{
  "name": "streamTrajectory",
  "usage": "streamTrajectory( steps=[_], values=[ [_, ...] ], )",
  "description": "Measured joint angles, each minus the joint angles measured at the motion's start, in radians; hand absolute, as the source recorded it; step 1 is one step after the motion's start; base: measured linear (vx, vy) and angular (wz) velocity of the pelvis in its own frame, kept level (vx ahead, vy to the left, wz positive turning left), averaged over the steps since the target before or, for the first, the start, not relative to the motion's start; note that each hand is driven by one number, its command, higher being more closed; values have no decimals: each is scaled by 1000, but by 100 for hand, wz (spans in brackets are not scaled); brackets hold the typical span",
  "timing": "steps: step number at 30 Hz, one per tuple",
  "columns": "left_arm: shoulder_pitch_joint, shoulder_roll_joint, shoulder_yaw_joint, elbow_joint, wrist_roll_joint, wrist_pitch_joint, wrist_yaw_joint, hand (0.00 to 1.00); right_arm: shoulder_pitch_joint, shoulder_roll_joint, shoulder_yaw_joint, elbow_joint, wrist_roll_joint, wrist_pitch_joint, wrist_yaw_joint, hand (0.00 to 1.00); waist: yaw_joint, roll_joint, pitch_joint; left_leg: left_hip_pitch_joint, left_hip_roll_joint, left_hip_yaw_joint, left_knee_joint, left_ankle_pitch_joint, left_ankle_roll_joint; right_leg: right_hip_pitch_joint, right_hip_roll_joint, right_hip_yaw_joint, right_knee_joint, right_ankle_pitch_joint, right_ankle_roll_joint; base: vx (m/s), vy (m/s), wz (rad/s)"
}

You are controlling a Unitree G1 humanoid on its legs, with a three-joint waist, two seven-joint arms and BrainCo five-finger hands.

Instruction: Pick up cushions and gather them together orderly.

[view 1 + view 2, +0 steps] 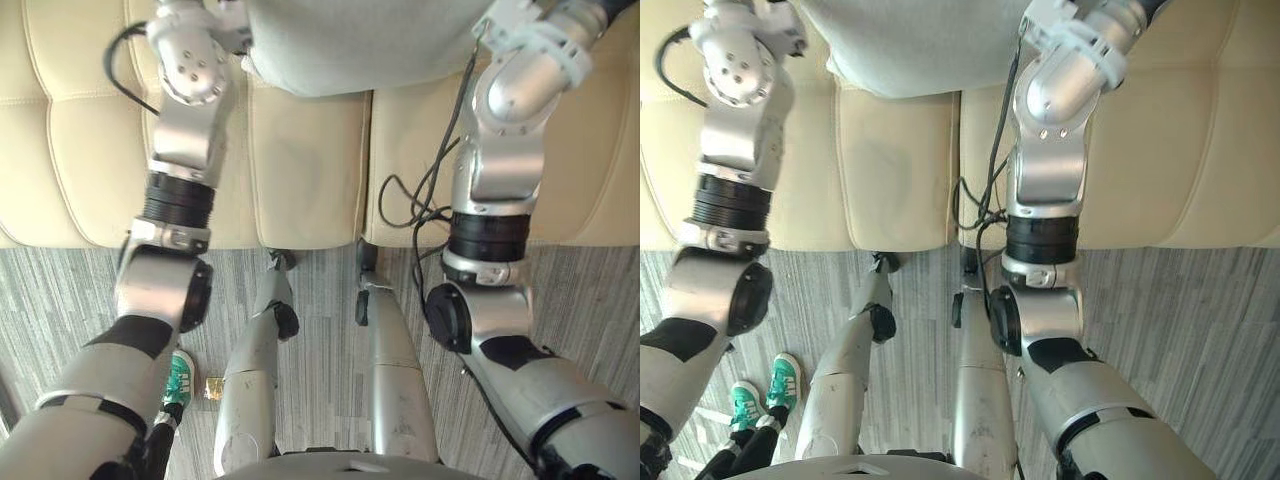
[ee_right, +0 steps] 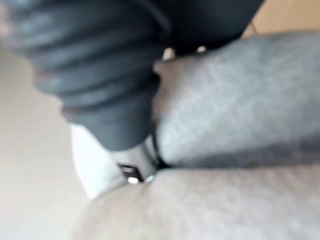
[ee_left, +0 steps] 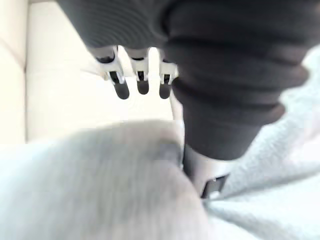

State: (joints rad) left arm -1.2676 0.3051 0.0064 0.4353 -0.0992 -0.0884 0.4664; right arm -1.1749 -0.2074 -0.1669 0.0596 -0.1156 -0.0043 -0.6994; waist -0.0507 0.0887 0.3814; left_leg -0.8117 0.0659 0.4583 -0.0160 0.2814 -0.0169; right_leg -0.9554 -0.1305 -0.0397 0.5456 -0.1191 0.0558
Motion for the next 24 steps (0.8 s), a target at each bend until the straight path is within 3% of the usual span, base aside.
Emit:
streamTrajectory(
  steps=[6, 11, 13, 14, 15, 16, 19, 21, 24],
  values=[
    [-6, 84, 74, 45, -108, 8, -36, 0, -30, -76, -1, 156, 242, -13, 83, 0, 1, 0, 0, 26, 19, -48, 17, 13, -13, 45, 14, -23, 4, 0, -1, -31, -51, 5],
    [-10, 117, 74, 56, -189, 8, -61, 0, -74, -120, 0, 258, 415, -29, 122, 0, 5, 0, 0, 56, 21, -74, 26, 18, -18, 86, 14, -35, 10, -10, -17, -52, -58, 9],
    [-10, 123, 75, 55, -223, 7, -68, 0, -87, -146, -1, 275, 501, -48, 133, 0, 9, 0, 0, 65, 19, -92, 23, 33, -42, 102, 8, -50, 11, -14, -23, -61, -56, 14],
    [-8, 126, 75, 49, -229, 7, -71, 0, -87, -154, -1, 274, 513, -50, 137, 0, 10, 0, 0, 66, 19, -99, 24, 27, -50, 105, 6, -57, 10, -15, -25, -57, -32, 15],
    [26, 141, 77, 2, -236, 2, -82, 0, -80, -188, -1, 259, 535, -58, 154, 0, 9, -2, 1, 62, 19, -91, 45, -36, -59, 110, -9, -64, 3, -15, -25, -50, -18, 20],
    [81, 148, 82, -45, -237, -4, -87, 0, -40, -221, -1, 213, 547, -61, 158, 0, 5, -3, 2, 61, 17, -61, 88, -80, -22, 118, -29, -63, 3, -15, -24, -38, -5, 19],
    [321, 169, 144, -166, -251, -32, -108, 0, 217, -330, -29, 20, 550, -73, 175, 0, -9, -3, 0, 103, 5, -42, 133, -93, 49, 170, -46, -56, 17, -32, 2, 41, 19, 7],
    [486, 189, 196, -210, -258, -45, -130, 0, 379, -359, -103, -65, 540, -90, 204, 0, -15, -14, -5, 119, 0, -48, 128, -95, 52, 198, -47, -58, 0, -36, 5, 68, 41, 17],
    [822, 156, 280, -257, -272, -46, -179, 0, 645, -343, -163, -166, 509, -109, 274, 0, -7, -26, -10, 174, -2, -52, 129, -94, 58, 265, -45, -66, -18, -44, 11, 64, -19, 6]
  ],
)
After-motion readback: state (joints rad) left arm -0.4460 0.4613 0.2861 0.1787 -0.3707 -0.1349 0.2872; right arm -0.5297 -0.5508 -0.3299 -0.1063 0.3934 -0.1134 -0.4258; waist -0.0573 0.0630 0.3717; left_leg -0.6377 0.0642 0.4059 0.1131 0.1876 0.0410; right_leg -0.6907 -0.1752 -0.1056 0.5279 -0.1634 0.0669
